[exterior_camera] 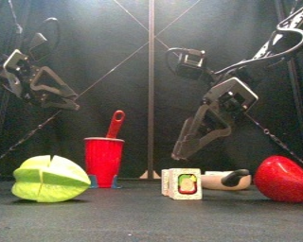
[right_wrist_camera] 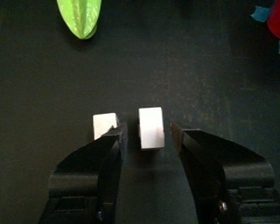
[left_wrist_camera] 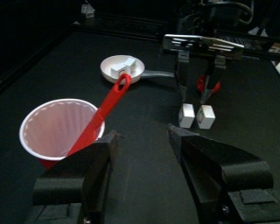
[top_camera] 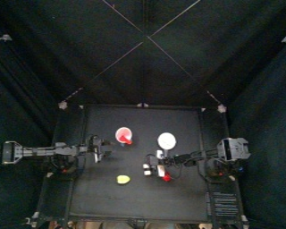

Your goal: Grab sushi piece from table

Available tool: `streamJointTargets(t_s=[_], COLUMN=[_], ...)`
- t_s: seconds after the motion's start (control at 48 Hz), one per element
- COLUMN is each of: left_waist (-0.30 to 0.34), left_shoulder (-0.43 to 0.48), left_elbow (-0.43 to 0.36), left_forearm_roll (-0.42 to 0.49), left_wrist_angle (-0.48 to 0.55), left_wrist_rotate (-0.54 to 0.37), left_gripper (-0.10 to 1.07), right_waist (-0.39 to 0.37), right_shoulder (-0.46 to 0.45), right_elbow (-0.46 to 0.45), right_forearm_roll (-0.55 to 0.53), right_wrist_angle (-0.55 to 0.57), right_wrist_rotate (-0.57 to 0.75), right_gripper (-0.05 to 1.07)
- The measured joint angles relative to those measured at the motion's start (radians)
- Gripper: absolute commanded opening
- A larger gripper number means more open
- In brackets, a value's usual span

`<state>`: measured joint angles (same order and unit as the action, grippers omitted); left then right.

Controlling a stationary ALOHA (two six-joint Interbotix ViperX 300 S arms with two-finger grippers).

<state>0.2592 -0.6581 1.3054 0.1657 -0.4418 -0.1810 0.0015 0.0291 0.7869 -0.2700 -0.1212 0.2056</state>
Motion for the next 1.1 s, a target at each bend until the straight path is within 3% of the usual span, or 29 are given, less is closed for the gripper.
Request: streamJointTargets(t_s=[0.812,1.104], left_waist=[0.000,0.000], left_shoulder=[0.000,0.000], left_elbow=[0.000,0.002], left_forearm_roll=[0.000,0.000], left_wrist_angle=[0.000,0.000], left_wrist_rotate=[-0.002,-0.002], left_gripper=[0.86,0.86], right_waist=[-0.015,-0.020], right_shoulder=[0.114,0.123], right_elbow=[-0.092,-0.092], right_forearm_roll=[0.003,0.000], right_wrist_angle=[0.060,0.074], right_wrist_rotate=[0.000,0.002], right_gripper=[0.80,0.65])
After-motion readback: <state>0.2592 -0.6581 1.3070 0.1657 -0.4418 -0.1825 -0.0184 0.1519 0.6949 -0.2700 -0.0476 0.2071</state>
